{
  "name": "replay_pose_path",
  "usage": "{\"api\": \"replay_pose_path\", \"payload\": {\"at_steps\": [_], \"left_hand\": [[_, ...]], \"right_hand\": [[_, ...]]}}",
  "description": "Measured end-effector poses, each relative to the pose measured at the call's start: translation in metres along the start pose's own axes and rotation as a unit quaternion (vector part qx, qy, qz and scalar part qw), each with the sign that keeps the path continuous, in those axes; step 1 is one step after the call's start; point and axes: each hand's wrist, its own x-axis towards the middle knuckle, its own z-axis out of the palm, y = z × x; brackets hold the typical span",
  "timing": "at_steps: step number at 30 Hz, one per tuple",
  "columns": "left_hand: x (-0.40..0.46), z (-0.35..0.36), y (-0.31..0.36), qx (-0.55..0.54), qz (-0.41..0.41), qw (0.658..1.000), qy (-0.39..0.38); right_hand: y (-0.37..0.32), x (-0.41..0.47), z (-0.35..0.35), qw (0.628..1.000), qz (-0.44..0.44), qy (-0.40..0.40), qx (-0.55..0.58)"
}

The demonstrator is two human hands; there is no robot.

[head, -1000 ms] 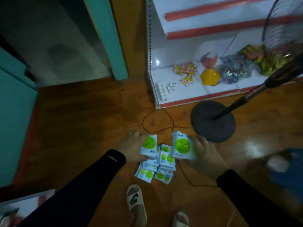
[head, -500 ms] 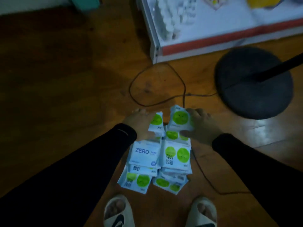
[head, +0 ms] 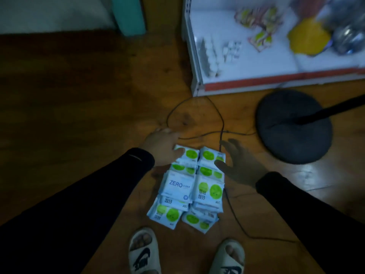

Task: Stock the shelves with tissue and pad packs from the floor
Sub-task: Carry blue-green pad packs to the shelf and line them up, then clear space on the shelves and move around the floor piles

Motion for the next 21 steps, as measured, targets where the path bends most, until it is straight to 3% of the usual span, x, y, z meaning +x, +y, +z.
{"api": "replay_pose_path", "payload": {"at_steps": [7, 12, 16, 21], "left_hand": [[-0.168, -0.248, 0.043, -0.011, 0.0, 0.977, 0.214], [-0.32, -0.39, 0.061, 0.04, -0.015, 0.946, 0.323], [-0.462, -0.448, 0.075, 0.058, -0.084, 0.909, 0.404], [-0.654, -0.447, 0.123, 0.084, -0.184, 0.856, 0.477]], "right_hand": [[-0.184, -0.121, -0.219, 0.974, -0.158, 0.163, -0.016], [-0.303, -0.211, -0.337, 0.929, -0.251, 0.27, -0.027], [-0.373, -0.287, -0.393, 0.89, -0.321, 0.322, -0.033], [-0.442, -0.398, -0.418, 0.838, -0.425, 0.342, -0.023]]}}
